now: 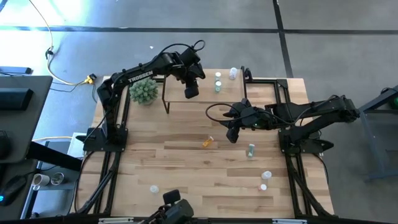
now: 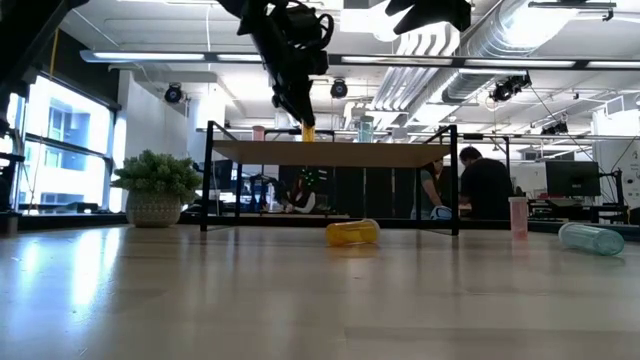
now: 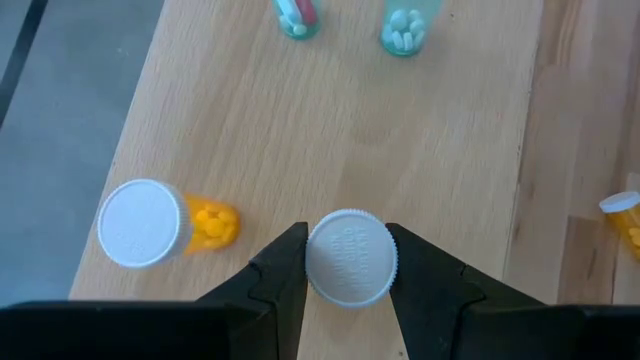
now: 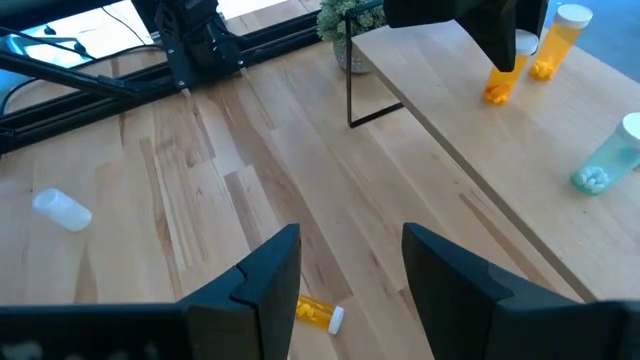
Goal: Pick and place medicine bottles onto shelf by color
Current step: Put the bottom orange pill bottle on the shelf aligned with the other orange pill bottle, then put the bottom pink pill bottle on the shelf aligned with the other pink pill bottle
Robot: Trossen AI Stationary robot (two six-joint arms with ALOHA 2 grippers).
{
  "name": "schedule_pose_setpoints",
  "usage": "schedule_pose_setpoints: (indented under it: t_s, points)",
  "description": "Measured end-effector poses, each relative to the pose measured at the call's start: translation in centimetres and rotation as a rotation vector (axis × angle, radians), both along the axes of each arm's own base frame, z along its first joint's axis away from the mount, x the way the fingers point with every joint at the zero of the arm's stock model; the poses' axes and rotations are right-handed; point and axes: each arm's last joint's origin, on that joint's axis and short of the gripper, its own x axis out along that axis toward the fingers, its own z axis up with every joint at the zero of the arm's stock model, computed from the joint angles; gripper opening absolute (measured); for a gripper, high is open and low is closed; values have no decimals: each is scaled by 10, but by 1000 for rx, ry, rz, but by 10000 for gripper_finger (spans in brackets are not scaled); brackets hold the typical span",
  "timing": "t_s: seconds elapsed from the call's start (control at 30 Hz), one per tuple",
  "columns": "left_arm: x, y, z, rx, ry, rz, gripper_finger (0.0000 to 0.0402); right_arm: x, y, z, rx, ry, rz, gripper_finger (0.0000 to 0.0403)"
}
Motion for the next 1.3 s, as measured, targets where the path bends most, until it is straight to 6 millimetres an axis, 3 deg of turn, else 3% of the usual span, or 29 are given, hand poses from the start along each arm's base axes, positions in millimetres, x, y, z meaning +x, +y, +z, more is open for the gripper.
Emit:
schedule_pose_setpoints:
  t_s: [0.53, 0.97, 1.3]
  points:
    - [0, 1, -2, 3, 16, 13, 159, 0, 0, 0, -1, 0, 1, 165]
    - [0, 0, 2, 10, -8, 6, 161, 0, 0, 0, -2, 1, 2, 165]
    - [-1, -1, 39, 51, -81, 3, 161, 0, 0, 0, 7, -2, -3, 165]
